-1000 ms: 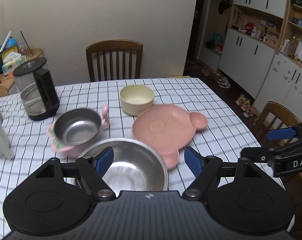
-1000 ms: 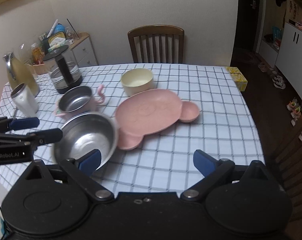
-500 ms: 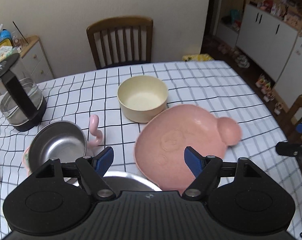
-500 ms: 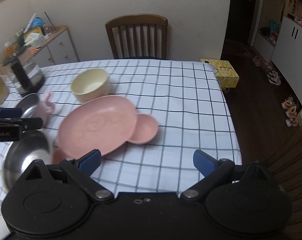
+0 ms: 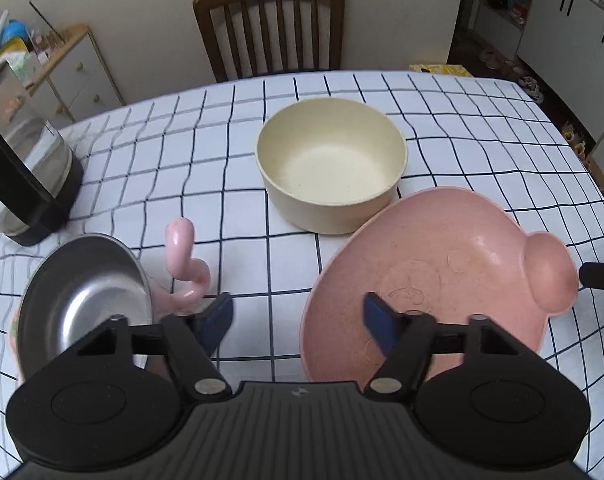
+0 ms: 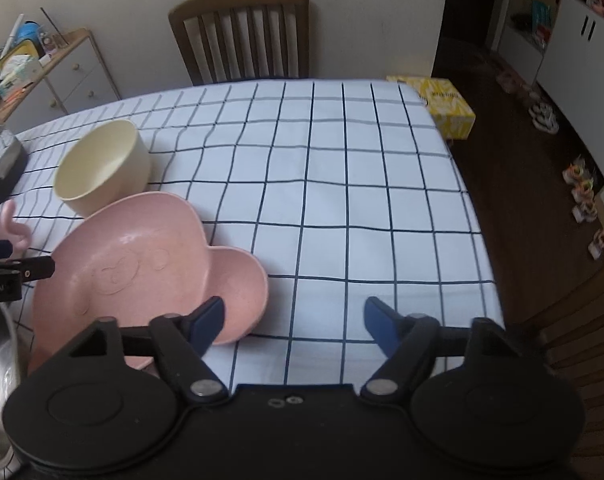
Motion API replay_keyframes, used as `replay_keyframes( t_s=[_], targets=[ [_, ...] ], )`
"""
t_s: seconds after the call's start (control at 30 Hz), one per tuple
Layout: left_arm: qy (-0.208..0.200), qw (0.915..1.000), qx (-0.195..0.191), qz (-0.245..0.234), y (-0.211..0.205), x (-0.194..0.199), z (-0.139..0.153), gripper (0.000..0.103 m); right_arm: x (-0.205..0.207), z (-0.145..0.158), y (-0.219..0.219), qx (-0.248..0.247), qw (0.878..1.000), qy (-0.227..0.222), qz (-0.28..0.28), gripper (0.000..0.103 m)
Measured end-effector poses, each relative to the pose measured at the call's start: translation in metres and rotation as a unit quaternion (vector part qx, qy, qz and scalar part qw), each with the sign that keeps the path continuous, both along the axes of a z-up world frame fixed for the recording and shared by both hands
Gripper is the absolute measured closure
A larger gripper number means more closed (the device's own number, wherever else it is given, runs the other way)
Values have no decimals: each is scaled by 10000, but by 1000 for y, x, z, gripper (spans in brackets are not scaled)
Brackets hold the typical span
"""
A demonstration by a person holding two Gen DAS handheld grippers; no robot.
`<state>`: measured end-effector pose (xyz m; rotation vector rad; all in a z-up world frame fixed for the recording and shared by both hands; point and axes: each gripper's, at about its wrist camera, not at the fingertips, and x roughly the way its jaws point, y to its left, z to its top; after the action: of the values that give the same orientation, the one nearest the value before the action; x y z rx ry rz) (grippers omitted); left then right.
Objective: Organize plates and bowls
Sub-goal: 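Move the left gripper to the pink bear-shaped plate and close on its rim, then lift the pink bear-shaped plate with the left gripper, tilting it up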
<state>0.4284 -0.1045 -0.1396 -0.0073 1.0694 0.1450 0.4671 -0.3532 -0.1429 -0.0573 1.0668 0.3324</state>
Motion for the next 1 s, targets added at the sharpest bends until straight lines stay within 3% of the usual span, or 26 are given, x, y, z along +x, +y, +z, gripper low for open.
replay_keyframes(
  t_s=[0.17, 0.33, 0.4, 0.47, 0.6, 0.7, 1.0],
  targets=[
    [185, 9997, -147, -51, 0, 4, -10, 60, 8, -13, 5, 15, 9998, 194, 42, 47],
    [329, 9991, -280, -36, 0, 5, -16, 71, 11, -19, 7, 87, 9994, 331, 62, 62],
    [352, 9989, -304, -24, 0, 5, -17, 75, 11, -20, 9, 117, 9993, 349, 81, 63],
    [362, 9989, -299, -29, -1, 5, -17, 83, 10, -19, 11, 129, 9993, 335, 113, 71],
    [355, 9989, -290, -43, -4, 5, -17, 86, 9, -17, 14, 165, 9992, 336, 145, 79],
    [342, 9989, -304, -103, -7, 4, -16, 88, 8, -17, 13, 211, 9991, 345, 144, 92],
    [352, 9982, -353, -333, -30, -1, -8, 90, 3, -12, -4, 105, 9995, 304, -65, 94]
  ],
)
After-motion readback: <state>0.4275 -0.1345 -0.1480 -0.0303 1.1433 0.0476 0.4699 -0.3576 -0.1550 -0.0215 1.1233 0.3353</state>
